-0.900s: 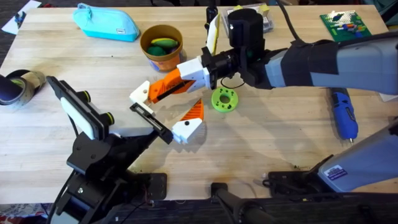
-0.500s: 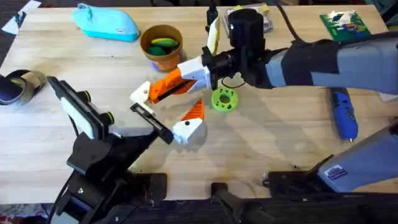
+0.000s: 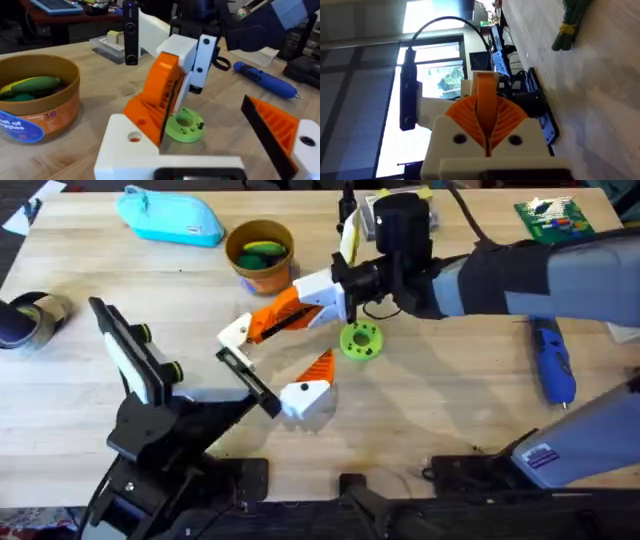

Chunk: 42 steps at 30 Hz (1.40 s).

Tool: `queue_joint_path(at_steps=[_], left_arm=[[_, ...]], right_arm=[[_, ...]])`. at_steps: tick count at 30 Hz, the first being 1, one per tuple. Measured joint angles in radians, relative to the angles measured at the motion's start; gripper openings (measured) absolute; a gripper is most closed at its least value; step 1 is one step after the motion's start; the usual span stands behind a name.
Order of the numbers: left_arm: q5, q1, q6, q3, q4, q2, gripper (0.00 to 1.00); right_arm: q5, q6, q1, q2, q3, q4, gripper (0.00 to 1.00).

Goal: Pick up the gripper from the table and insert it into the empty holder that is missing its gripper. Then pick up a screw, insert it into the mounting hole, and use the screwdriver to tighten it. Finally, clean up the table by picking up the vegetable and placing it into the bucket.

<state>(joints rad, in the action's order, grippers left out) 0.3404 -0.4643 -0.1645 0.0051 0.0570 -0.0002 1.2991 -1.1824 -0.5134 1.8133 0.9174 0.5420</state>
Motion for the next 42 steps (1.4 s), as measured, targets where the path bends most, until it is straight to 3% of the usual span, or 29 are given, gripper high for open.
queue_joint_path(at_steps=[18,42], left_arm=[[-0.031,0.018,-0.02,0.0,0.003,0.0,0.992],[0.071,0.013,0.006,0.0,-0.004,0.0,0.992]], right_arm=[[-0.053,-0.016,-0.036,0.0,0.0,0.011,0.017],[0.079,0.015,0.013,0.0,0.0,-0.01,0.01]])
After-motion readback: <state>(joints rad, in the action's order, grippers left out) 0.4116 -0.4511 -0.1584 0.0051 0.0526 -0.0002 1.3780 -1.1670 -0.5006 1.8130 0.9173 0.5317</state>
